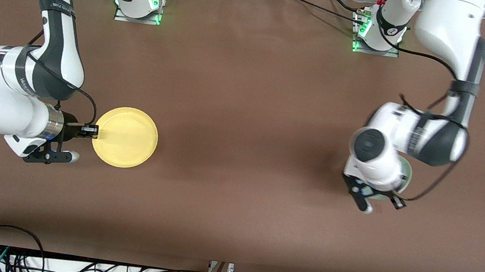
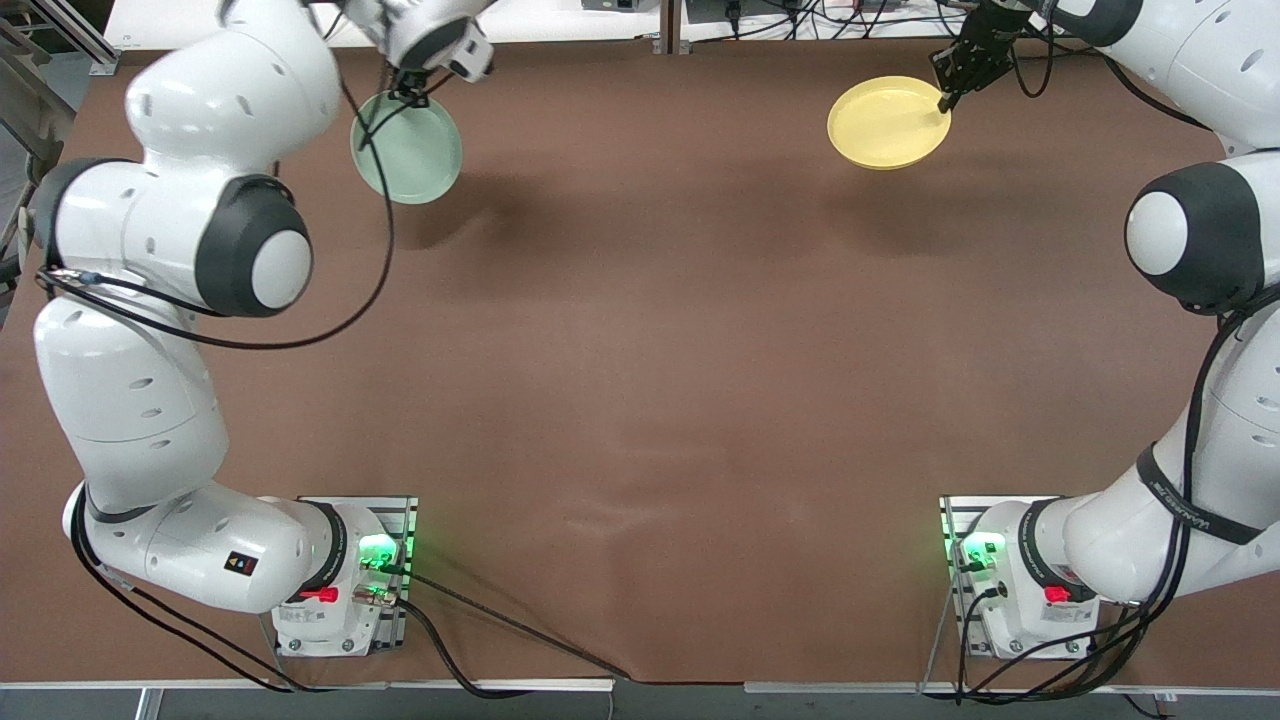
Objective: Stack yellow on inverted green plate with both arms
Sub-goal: 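Lift and flip the green plate upside down with the left gripper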
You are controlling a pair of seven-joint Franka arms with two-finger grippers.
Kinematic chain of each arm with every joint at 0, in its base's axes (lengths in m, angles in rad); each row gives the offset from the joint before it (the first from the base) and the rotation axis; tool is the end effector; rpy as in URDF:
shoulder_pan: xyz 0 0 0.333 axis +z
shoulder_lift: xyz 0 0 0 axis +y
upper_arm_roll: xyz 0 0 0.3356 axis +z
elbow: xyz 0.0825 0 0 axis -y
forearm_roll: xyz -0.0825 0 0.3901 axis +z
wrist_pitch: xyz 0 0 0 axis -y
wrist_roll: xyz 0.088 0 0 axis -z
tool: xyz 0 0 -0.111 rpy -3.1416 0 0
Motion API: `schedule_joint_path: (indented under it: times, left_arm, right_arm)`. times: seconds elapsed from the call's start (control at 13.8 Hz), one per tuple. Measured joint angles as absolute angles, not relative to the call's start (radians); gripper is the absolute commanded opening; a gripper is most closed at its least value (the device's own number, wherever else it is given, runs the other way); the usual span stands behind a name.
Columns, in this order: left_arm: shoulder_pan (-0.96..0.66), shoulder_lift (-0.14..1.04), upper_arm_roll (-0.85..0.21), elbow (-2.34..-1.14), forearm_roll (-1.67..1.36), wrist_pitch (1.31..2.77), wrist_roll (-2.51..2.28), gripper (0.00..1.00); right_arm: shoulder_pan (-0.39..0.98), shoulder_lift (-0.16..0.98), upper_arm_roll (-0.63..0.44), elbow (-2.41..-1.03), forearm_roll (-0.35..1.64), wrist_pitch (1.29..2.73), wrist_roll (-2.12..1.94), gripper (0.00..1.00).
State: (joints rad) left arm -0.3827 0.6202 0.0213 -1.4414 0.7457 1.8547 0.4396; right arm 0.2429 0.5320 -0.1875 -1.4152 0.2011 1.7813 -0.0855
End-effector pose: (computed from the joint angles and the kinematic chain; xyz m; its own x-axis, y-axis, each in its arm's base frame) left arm 0.6911 -0.2050 0.3403 0.4996 -0.7033 -0.5058 -0.8520 -0.2935 -0.4334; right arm 0.6989 0.0807 0.3948 0.9830 0.1079 -0.1483 0.0927 -0.9900 -0.1059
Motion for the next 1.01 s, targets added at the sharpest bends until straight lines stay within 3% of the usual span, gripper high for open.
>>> schedule_joint_path:
  times: [0.43, 1.01]
  left_arm:
    - [-0.658, 0.696, 0.023, -1.444, 1.0, 1.584, -0.002, 0.0]
    - [-0.892, 0.835, 0.028, -1.44, 1.052, 1.446, -0.434, 0.0]
  right_arm:
    - [0.245, 0.532, -0.187, -1.415, 0.199, 1.781, -0.085, 0.0]
    - [0.251, 0.532, -0.186, -1.415, 0.19, 1.781, -0.085, 0.0]
